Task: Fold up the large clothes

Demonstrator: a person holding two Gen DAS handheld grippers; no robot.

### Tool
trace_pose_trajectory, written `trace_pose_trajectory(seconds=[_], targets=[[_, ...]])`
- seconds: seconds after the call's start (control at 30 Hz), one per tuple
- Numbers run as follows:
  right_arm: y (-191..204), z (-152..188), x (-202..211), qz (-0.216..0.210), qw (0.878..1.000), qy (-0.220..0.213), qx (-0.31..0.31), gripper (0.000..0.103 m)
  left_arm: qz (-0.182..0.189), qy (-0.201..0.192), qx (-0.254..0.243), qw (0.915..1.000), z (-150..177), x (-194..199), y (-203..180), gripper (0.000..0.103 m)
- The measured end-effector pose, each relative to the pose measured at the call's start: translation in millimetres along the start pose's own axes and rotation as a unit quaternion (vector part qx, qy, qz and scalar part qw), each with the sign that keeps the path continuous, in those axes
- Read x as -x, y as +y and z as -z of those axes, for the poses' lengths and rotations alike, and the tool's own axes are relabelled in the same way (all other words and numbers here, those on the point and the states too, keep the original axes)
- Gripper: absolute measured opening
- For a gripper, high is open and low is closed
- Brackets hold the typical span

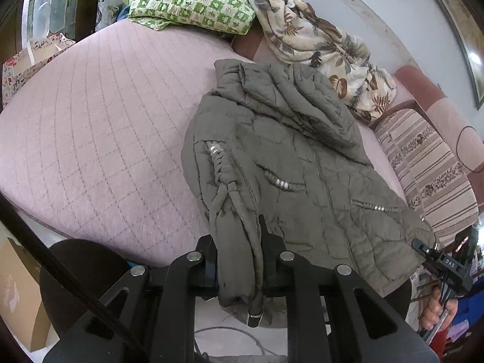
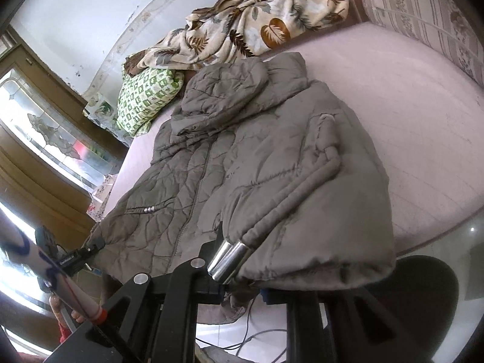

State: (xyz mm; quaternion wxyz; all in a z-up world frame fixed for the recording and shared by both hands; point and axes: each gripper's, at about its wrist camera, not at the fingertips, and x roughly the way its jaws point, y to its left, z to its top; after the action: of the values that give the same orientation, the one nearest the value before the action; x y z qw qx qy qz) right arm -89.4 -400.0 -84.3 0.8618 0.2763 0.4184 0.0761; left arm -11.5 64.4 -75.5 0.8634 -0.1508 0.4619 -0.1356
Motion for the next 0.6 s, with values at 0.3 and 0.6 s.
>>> trace_pose_trajectory(seconds=[0.3, 0.6], targets=[[43, -38, 3, 0.016, 0.997, -0.037, 0.072, 0.018, -0.004, -0.053, -0.016, 0.9985, -50, 14, -23, 0.017], [64, -115, -9, 0.03, 0.991, -0.093, 0.087, 0.018, -0.022, -0.104, -0.023, 0.994, -141, -8, -43, 0.017]])
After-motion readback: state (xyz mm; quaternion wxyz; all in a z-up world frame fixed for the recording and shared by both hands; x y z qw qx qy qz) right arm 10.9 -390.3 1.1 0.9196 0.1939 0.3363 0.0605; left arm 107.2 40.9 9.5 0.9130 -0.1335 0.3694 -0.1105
